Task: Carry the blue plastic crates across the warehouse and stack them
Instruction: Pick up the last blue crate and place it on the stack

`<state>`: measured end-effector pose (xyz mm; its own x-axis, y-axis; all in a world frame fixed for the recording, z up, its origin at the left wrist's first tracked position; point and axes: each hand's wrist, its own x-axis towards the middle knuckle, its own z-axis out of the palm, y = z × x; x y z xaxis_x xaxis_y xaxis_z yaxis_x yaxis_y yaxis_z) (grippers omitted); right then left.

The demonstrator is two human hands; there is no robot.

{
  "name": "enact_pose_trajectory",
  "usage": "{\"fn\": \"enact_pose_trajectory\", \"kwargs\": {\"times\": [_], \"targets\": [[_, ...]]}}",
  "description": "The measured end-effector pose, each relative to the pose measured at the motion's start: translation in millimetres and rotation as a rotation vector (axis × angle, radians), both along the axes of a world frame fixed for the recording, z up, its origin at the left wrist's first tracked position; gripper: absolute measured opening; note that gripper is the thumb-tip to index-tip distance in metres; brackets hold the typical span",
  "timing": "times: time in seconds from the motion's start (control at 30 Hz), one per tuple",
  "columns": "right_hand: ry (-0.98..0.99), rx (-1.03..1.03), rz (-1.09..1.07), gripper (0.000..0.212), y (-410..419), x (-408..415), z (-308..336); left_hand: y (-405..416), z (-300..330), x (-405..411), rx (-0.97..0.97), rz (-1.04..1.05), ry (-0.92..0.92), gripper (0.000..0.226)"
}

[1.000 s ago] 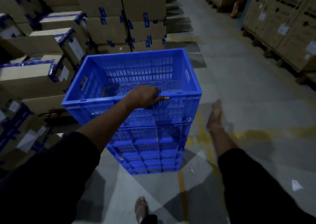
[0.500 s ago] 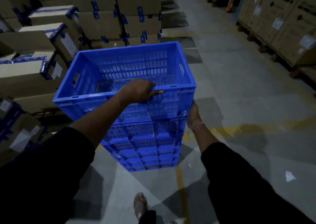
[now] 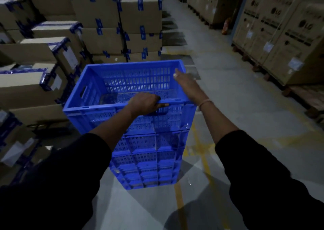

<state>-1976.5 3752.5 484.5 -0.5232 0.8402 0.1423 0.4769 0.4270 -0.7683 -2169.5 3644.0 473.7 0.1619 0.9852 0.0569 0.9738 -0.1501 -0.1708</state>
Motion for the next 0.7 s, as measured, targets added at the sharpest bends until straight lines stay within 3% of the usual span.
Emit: {"fn": "enact_pose_trajectory", "kwargs": {"times": [0.07, 0.1, 0.27, 0.4, 0.47, 0.6, 0.7], "targets": [[-0.465, 0.287, -0.061, 0.070, -8.3, -13.4, -16.5, -4.8, 0.4, 1.6, 0.021, -0.025, -0.004, 0.065], [-0.587, 0.376, -0.089, 0.071, -16.1, -15.4, -17.0, -8.7, 0.9, 0.2, 0.024, -0.039, -0.023, 0.066], [-0.664, 0.365, -0.091, 0.071, -12.9, -8.5, -13.4, -48.2, -0.3, -71.7, 0.040, -0.016, -0.048, 0.070], [-0.787, 0.373, -0.113, 0.063, -20.8, -24.1, -9.1, -99.6, -5.8, -155.4, 0.169, 0.092, -0.030, 0.078], [-0.780, 0.285, -0.040, 0.062, -41.8, -51.2, -1.4, -108.7, -3.7, -160.8, 0.162, 0.117, -0.006, 0.075], [-0.781, 0.220, 0.078, 0.087, -96.2, -132.6, 5.5, -101.9, -0.6, -152.7, 0.121, 0.146, -0.002, 0.074], [-0.852, 0.146, 0.081, 0.092, -105.0, -162.3, 10.8, -107.0, -4.4, -159.0, 0.173, 0.144, -0.010, 0.073]]}}
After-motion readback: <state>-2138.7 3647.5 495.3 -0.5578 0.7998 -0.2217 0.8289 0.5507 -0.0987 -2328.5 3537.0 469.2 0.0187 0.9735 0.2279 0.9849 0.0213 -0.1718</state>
